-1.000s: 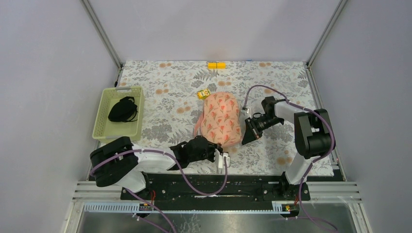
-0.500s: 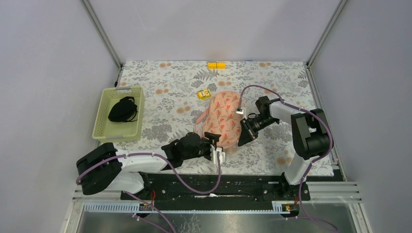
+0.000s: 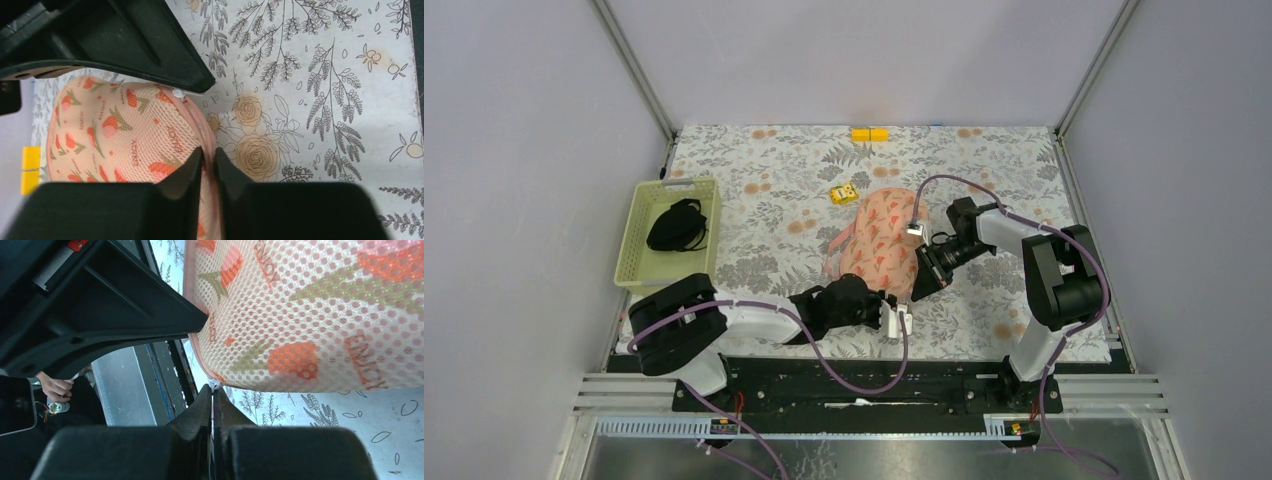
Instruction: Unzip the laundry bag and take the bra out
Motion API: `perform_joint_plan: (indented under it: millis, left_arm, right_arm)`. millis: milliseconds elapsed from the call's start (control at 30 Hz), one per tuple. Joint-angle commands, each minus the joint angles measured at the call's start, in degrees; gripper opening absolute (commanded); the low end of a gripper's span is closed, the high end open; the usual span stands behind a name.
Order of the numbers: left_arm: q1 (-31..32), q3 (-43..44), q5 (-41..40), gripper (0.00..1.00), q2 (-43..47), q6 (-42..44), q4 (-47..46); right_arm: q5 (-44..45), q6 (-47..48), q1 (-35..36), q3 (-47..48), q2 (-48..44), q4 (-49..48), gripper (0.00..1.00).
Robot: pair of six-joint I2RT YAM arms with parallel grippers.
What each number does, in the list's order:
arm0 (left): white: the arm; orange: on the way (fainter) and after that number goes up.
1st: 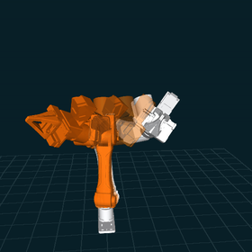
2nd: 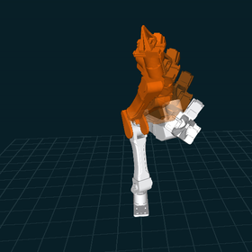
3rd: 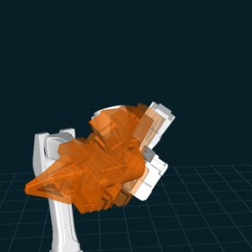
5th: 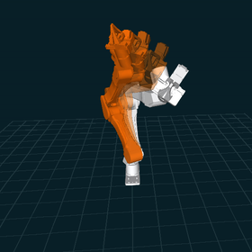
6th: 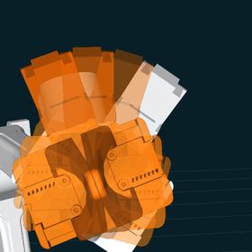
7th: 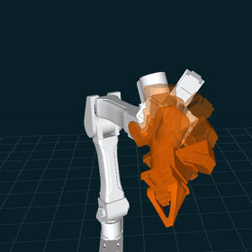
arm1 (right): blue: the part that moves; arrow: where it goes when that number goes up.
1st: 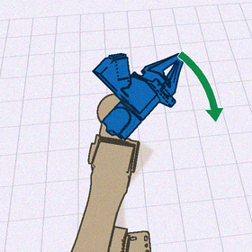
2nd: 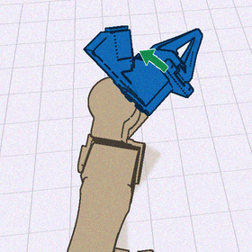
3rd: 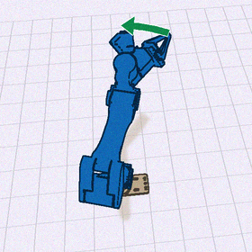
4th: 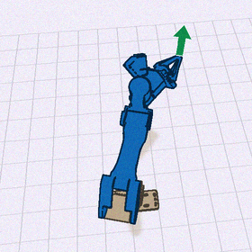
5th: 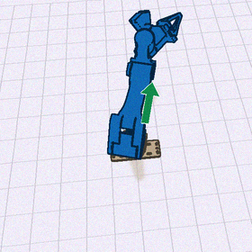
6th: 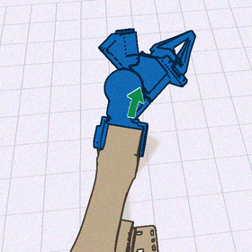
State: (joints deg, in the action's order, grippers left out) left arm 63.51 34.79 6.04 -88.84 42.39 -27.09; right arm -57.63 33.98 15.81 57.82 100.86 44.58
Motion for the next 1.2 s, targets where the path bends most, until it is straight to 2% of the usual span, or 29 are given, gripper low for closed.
perform_joint_plan:
  millis: [0,67,400,767,933,1000,1100,1167]
  left_arm:
    - [0.3,0.6,-2.46,0.09,-0.75,0.39,-2.14]
    - [0.3,0.04,-2.74,0.0,-0.37,0.33,-1.69]
    - [0.3,-0.98,-2.38,0.0,-0.23,-1.19,-1.04]
    - [0.3,-0.79,-1.54,0.0,0.25,-1.83,1.18]
    - [-0.12,4.55,0.33,0.19,2.69,-7.86,8.65]
    - [-1.21,7.57,1.81,0.32,4.13,-13.19,12.02]
    - [-4.14,11.73,5.87,0.59,6.42,-21.46,18.26]
    - [-6.75,12.81,7.69,0.65,8.34,-26.45,20.51]
  right_arm:
    - [0.04,0.53,-0.25,0.29,-1.54,0.66,0.0]
    - [0.61,1.54,-1.54,0.93,-0.85,1.4,0.0]
    - [4.47,7.08,-7.24,5.52,4.31,5.78,0.0]
    - [5.5,6.12,-7.82,8.55,7.72,4.99,0.0]
    - [6.31,6.1,-7.82,9.01,8.42,5.12,0.0]
    - [6.93,7.06,-7.82,10.11,9.65,6.31,0.0]
    - [7.3,7.42,-7.87,11.64,10.95,7.42,0.0]
    - [7.74,7.38,-7.86,12.46,11.48,7.42,0.0]
